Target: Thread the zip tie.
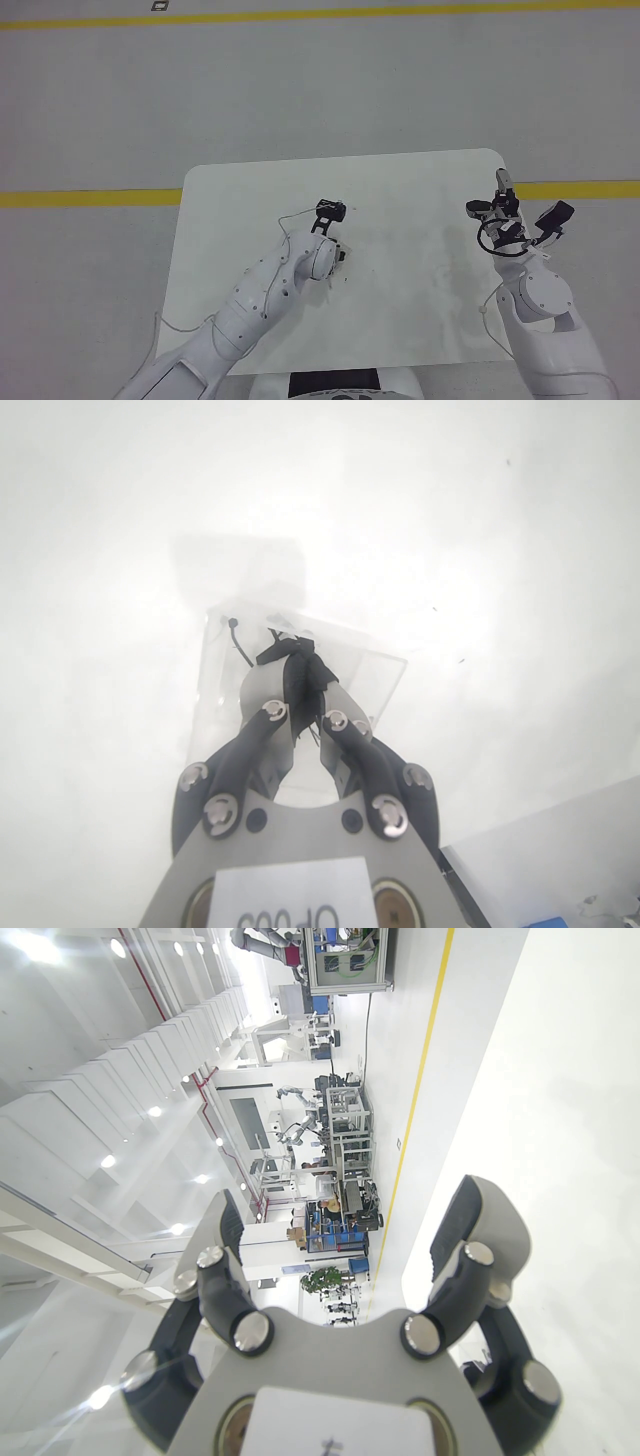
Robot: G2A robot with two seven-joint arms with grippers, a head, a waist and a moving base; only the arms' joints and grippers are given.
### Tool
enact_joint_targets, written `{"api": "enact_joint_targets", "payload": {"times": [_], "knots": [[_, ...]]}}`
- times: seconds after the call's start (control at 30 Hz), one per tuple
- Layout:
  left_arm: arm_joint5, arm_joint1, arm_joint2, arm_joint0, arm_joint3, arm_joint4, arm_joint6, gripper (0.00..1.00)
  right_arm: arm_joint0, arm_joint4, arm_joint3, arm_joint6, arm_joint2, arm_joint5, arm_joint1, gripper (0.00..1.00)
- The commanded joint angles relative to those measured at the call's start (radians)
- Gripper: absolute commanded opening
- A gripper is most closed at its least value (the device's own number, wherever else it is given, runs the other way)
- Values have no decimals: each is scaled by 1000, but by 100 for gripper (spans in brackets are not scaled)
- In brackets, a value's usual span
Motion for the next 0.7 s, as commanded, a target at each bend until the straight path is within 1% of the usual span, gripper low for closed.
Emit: {"api": "enact_joint_targets", "payload": {"times": [0.0,0.13,0.3,0.4,0.53,0.6,0.67], "knots": [[0,6,-15,22,-45,23,-14,0,0,0,0,0,0,0,0,100],[0,15,-34,56,-104,53,-33,0,0,0,0,0,0,0,0,100],[0,23,-44,78,-148,69,-43,0,0,0,0,0,0,0,0,100],[0,31,-62,96,-182,85,-53,0,0,0,0,0,0,0,0,100],[-6,46,-97,135,-256,112,-69,0,0,0,0,0,0,0,0,100],[-12,54,-118,162,-303,125,-76,0,0,0,0,0,0,0,0,100],[-27,61,-138,187,-345,118,-81,0,0,0,0,0,0,0,0,100]]}}
